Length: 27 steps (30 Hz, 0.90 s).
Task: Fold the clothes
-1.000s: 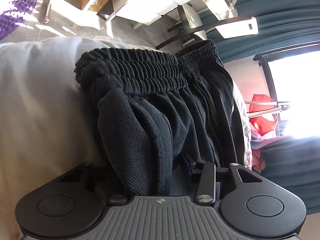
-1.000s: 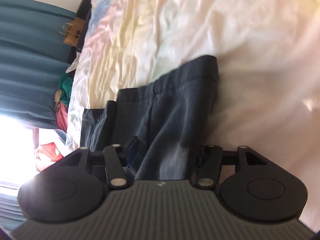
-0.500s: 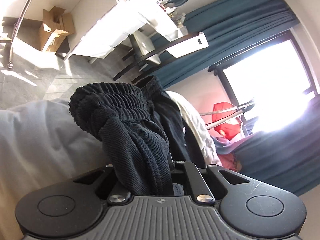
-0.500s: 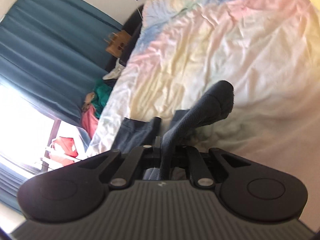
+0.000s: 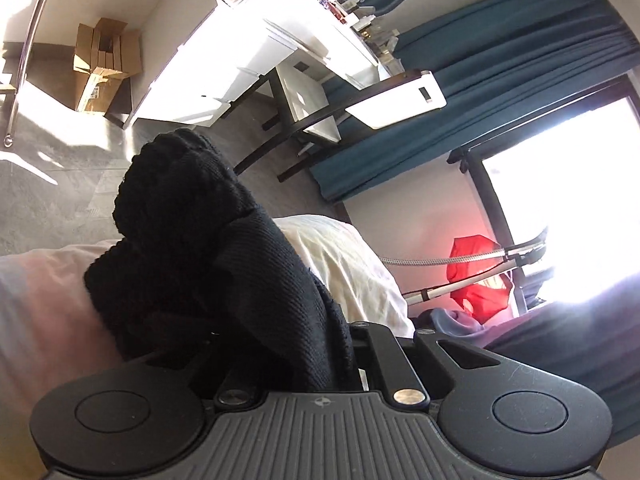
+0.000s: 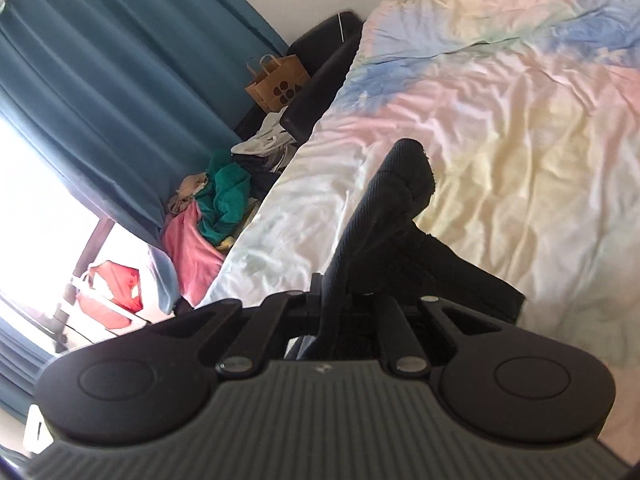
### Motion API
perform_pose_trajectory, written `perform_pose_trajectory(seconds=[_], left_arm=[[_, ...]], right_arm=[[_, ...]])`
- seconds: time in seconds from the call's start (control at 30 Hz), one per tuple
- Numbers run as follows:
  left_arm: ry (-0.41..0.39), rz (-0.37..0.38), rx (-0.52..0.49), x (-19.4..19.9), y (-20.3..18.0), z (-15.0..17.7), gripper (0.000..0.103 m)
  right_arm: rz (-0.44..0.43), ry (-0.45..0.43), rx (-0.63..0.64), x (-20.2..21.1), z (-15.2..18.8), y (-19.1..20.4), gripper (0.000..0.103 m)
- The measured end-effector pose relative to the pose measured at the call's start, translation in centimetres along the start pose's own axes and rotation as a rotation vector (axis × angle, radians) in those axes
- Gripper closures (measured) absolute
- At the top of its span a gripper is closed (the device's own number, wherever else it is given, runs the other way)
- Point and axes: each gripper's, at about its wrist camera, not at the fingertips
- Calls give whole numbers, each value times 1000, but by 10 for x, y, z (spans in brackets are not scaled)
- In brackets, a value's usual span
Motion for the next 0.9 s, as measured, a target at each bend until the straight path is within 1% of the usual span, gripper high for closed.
perform_pose_trajectory(seconds=[0.07, 0.13, 0.23, 0.27, 0.3, 0.33, 0.37, 0.47, 0.5, 0.53, 0.57, 0.6, 0.63, 0.67, 0.7, 0.73, 0.77, 0.8, 0.83, 0.87, 0.9], left_arm=[[4, -46, -52, -50, -25, 2, 96], [10, -89, -133, -94, -44, 12, 96], [21, -150, -265, -155, -65, 31, 95], [28, -166, -304, -169, -65, 40, 95], [36, -181, -343, -183, -65, 48, 95], [44, -181, -363, -191, -64, 52, 94], [52, -167, -363, -192, -62, 52, 91], [76, -124, -365, -195, -55, 53, 90], [85, -110, -366, -196, -53, 53, 89], [93, -95, -366, -197, -51, 54, 82], [99, -79, -360, -193, -49, 52, 78], [103, -63, -348, -185, -45, 49, 71], [103, -51, -339, -175, -41, 45, 65], [99, -44, -335, -162, -37, 43, 61], [90, -31, -330, -148, -34, 41, 58], [79, -10, -325, -133, -30, 41, 49], [68, 10, -319, -117, -26, 40, 38], [66, 33, -308, -103, -21, 40, 33], [79, 62, -284, -89, -12, 41, 24], [96, 82, -244, -75, 2, 44, 23], [108, 86, -194, -62, 16, 48, 23]], right_arm=[[45, 6, 63, -39, 10, 24, 96], [98, 8, 119, -76, 26, 38, 96], [169, 30, 184, -123, 49, 43, 96], [191, 37, 216, -137, 58, 43, 96], [195, 47, 226, -147, 65, 39, 96], [198, 57, 236, -157, 71, 36, 95], [192, 64, 228, -163, 75, 31, 95], [146, 66, 179, -169, 86, 17, 94], [123, 66, 179, -169, 87, 14, 92], [93, 62, 177, -166, 86, 10, 91], [59, 56, 168, -161, 84, 6, 89], [31, 58, 153, -154, 82, 2, 86], [3, 59, 137, -147, 79, -3, 78], [-20, 55, 128, -137, 76, -7, 73], [-44, 50, 118, -127, 74, -11, 64], [-69, 40, 102, -114, 72, -16, 55], [-93, 28, 87, -102, 70, -21, 53], [-114, 29, 67, -88, 69, -27, 53], [-134, 29, 48, -75, 69, -34, 53], [-147, 46, 29, -64, 70, -41, 53], [-160, 63, 9, -53, 71, -49, 53]])
Point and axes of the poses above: each gripper's, at about its wrist camera, not at the fingertips, and x roughly against the way its jaws point, y to its left, z to its underside, and after that the axes turned 8 degrees about -y, right-handed
